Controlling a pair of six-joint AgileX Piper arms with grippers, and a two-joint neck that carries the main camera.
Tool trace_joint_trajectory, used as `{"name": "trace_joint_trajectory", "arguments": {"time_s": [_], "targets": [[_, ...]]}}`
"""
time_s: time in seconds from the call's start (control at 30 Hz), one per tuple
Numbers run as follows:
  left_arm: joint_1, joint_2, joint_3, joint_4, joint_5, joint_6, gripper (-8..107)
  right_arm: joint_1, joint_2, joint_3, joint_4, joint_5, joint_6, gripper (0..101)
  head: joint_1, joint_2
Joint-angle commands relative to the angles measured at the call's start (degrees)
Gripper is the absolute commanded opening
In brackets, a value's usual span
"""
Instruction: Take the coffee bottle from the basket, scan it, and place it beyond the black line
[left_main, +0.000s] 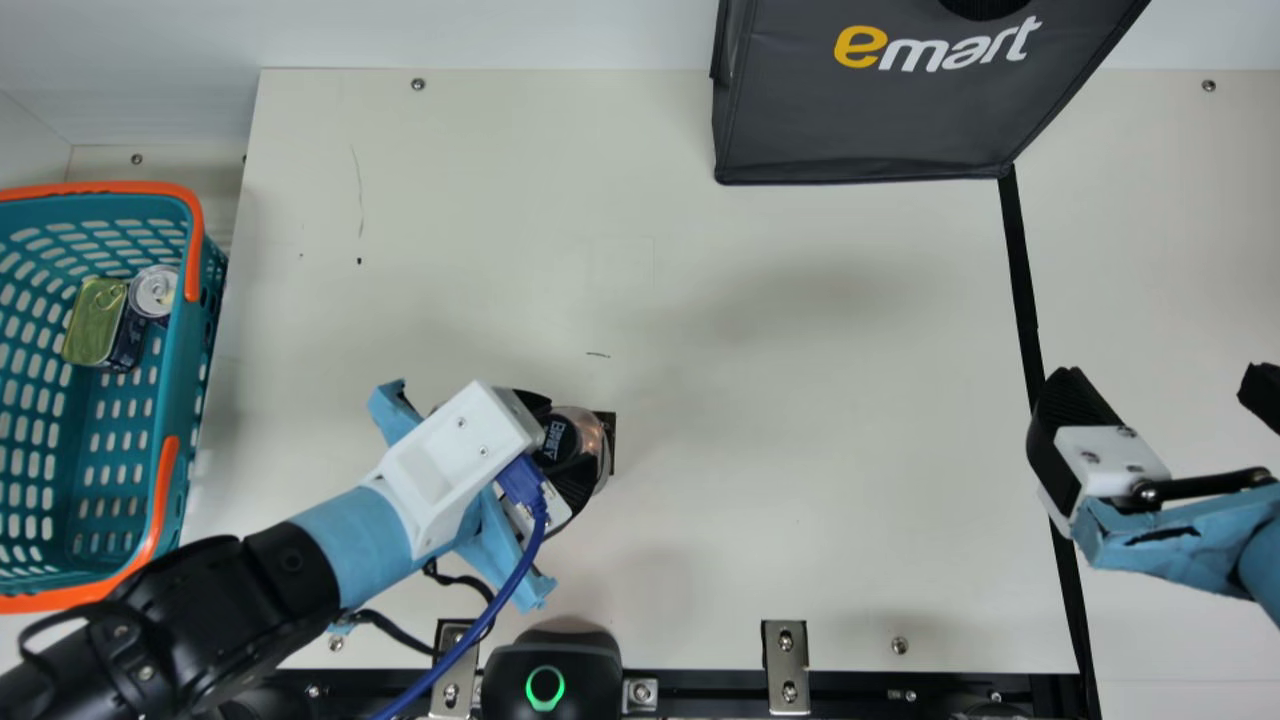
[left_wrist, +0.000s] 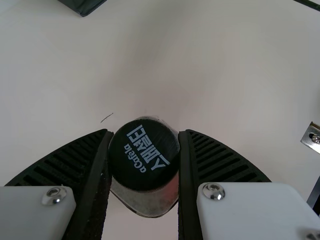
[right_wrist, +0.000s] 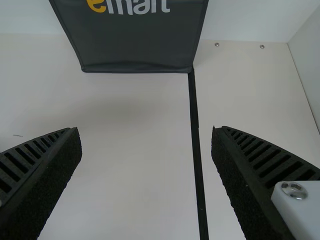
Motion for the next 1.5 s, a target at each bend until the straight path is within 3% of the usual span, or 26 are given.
{"name": "trace_joint_trajectory", "arguments": {"time_s": [0.0,0.57,0.97,1.47], "targets": [[0.2,0.1,0.3,-0.3,-0.2,0.4,10,0.0,0.0,0.0,0.0,0.0,0.0,91,-1.5,0.1],[1.5,-2.1,-2.0,-2.2,3.8,3.5,10,0.0,0.0,0.0,0.0,0.0,0.0,91,-1.5,0.1],[-0.1,-4.6,-3.6,-0.9,7.2,0.6,10,0.0,0.0,0.0,0.0,0.0,0.0,91,-1.5,0.1],[-1.5,-2.2,-6.1,2.6,5.8,-3.2,10,0.0,0.0,0.0,0.0,0.0,0.0,91,-1.5,0.1]]}}
